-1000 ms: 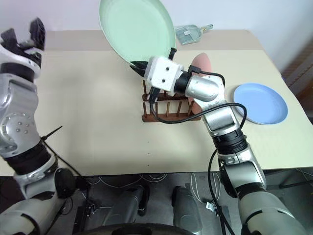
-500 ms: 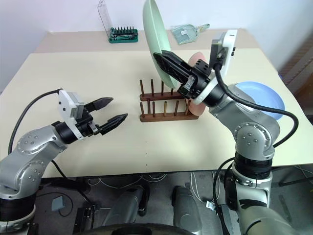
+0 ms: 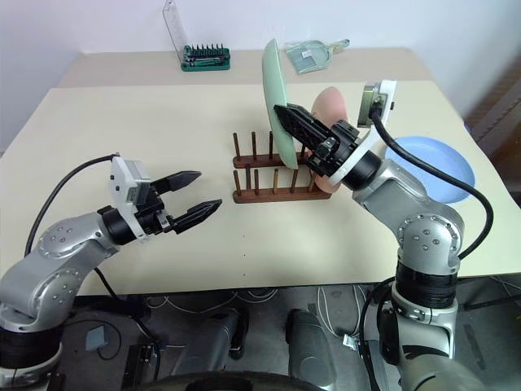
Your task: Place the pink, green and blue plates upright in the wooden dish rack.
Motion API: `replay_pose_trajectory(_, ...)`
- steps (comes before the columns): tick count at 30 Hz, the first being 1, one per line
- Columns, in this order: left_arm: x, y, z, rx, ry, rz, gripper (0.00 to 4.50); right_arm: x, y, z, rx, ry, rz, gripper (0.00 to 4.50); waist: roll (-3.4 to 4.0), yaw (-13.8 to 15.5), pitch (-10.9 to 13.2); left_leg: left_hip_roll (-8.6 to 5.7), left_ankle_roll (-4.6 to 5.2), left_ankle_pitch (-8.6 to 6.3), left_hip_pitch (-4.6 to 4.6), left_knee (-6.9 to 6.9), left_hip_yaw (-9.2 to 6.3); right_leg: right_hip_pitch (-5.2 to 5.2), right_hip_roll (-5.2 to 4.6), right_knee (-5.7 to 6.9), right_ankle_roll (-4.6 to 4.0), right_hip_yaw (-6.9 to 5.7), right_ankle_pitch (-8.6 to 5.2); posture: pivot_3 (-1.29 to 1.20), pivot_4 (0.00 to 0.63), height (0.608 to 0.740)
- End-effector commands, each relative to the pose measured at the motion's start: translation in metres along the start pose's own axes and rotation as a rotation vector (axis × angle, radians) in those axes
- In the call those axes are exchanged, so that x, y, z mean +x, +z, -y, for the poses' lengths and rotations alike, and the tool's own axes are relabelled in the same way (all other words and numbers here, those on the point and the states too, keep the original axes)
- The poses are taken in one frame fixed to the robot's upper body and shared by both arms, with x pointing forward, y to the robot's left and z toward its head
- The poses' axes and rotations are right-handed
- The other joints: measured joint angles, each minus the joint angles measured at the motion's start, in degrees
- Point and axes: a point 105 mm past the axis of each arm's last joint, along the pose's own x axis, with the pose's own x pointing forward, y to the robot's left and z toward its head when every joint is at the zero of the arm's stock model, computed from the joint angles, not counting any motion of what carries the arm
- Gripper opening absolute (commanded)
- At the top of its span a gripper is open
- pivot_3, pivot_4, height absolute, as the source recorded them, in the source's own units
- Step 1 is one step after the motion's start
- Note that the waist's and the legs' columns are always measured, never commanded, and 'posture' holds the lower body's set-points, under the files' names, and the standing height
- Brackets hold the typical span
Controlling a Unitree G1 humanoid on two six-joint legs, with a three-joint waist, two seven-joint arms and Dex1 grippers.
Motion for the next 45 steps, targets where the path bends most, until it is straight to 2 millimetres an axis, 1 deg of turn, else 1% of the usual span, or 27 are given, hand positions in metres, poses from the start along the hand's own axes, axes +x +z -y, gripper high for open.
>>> replay_pose_trajectory(1,0.001,0.008,0.006,0.021,-0.015,0.032,4.06,0.0,0.008,-0.003,0.012,0.017,0.028,0.0,0.0,0.05,0.0,0.01,0.0,0.0,0.0,0.0,0.0,0.01,0.01,-0.02,-0.01,0.0,0.01,0.0,0.15,0.74)
replay_pose_trajectory(6,0.001,0.007,0.007,0.015,-0.007,0.031,4.06,-0.001,0.002,0.003,0.077,0.001,0.027,0.0,0.0,0.06,0.0,0.1,0.0,-0.01,-0.01,-0.03,0.0,0.08,0.13,-0.26,-0.08,-0.01,0.07,0.0,0.15,0.74)
replay_pose_trajectory(9,0.001,0.006,0.006,0.013,-0.005,0.029,4.06,-0.001,0.001,0.0,0.078,0.011,0.029,0.0,0.0,0.05,0.0,0.11,0.0,0.0,-0.01,-0.06,0.0,0.07,0.13,-0.27,-0.09,-0.01,0.08,0.0,0.15,0.74)
replay_pose_trajectory(16,0.002,0.005,0.005,0.011,-0.009,0.028,4.06,0.003,0.016,-0.013,0.052,0.059,0.074,0.0,0.0,0.03,0.0,0.14,0.0,0.0,-0.01,-0.1,0.0,0.06,0.15,-0.32,-0.11,-0.02,0.09,0.0,0.15,0.74)
replay_pose_trajectory(21,0.002,0.005,0.005,0.011,-0.009,0.028,4.06,0.004,0.018,-0.016,0.051,0.071,0.078,0.0,0.01,0.07,0.0,0.15,0.0,-0.01,-0.01,-0.14,0.0,0.06,0.15,-0.36,-0.12,-0.02,0.09,0.0,0.15,0.74)
replay_pose_trajectory(27,0.002,0.005,0.005,0.011,-0.003,0.028,4.06,0.005,0.013,-0.011,0.078,0.047,0.067,0.0,0.01,0.08,0.0,0.15,0.0,0.0,-0.01,-0.21,0.0,0.05,0.15,-0.4,-0.12,-0.02,0.09,0.0,0.15,0.74)
replay_pose_trajectory(30,0.001,0.004,0.005,0.01,-0.001,0.027,4.06,0.003,0.004,-0.001,0.111,0.004,0.057,0.0,0.0,0.08,0.0,0.15,0.0,0.0,-0.01,-0.22,0.0,0.05,0.15,-0.41,-0.12,-0.02,0.09,0.0,0.15,0.74)
replay_pose_trajectory(32,0.001,0.004,0.006,0.01,-0.001,0.027,4.06,0.003,-0.003,0.01,0.13,-0.05,0.035,0.0,0.01,0.07,0.0,0.15,0.0,0.0,-0.01,-0.23,0.0,0.05,0.15,-0.41,-0.12,-0.02,0.09,0.0,0.15,0.74)
replay_pose_trajectory(35,0.001,0.004,0.006,0.01,-0.002,0.026,4.06,0.003,-0.009,0.017,0.15,-0.086,0.022,0.0,0.02,0.07,0.01,0.15,0.0,0.0,-0.01,-0.23,0.01,0.05,0.15,-0.42,-0.13,-0.02,0.1,0.0,0.15,0.74)
replay_pose_trajectory(37,0.001,0.004,0.006,0.011,-0.004,0.026,4.1,0.002,-0.01,0.019,0.156,-0.097,0.013,0.61,0.03,0.08,0.0,0.15,0.0,0.0,0.0,-0.24,0.01,0.04,0.15,-0.42,-0.13,-0.02,0.09,0.0,0.15,0.74)
replay_pose_trajectory(38,0.001,0.004,0.006,0.011,-0.004,0.026,4.1,0.002,-0.011,0.02,0.156,-0.099,0.011,0.8,0.03,0.07,0.0,0.15,0.0,0.0,-0.01,-0.24,0.01,0.04,0.15,-0.42,-0.13,-0.02,0.1,0.0,0.15,0.74)
replay_pose_trajectory(40,0.001,0.004,0.006,0.01,-0.004,0.026,4.1,0.002,-0.011,0.019,0.158,-0.097,0.012,1.7,0.03,0.07,0.0,0.15,0.0,0.0,-0.01,-0.24,0.01,0.04,0.15,-0.42,-0.13,-0.02,0.1,0.0,0.15,0.74)
replay_pose_trajectory(45,0.002,0.004,0.006,0.01,-0.008,0.03,4.1,0.002,-0.007,0.018,0.132,-0.102,0.011,4.22,0.03,0.08,0.01,0.15,0.0,0.0,-0.01,-0.26,0.01,0.04,0.16,-0.44,-0.13,-0.02,0.1,0.0,0.15,0.74)
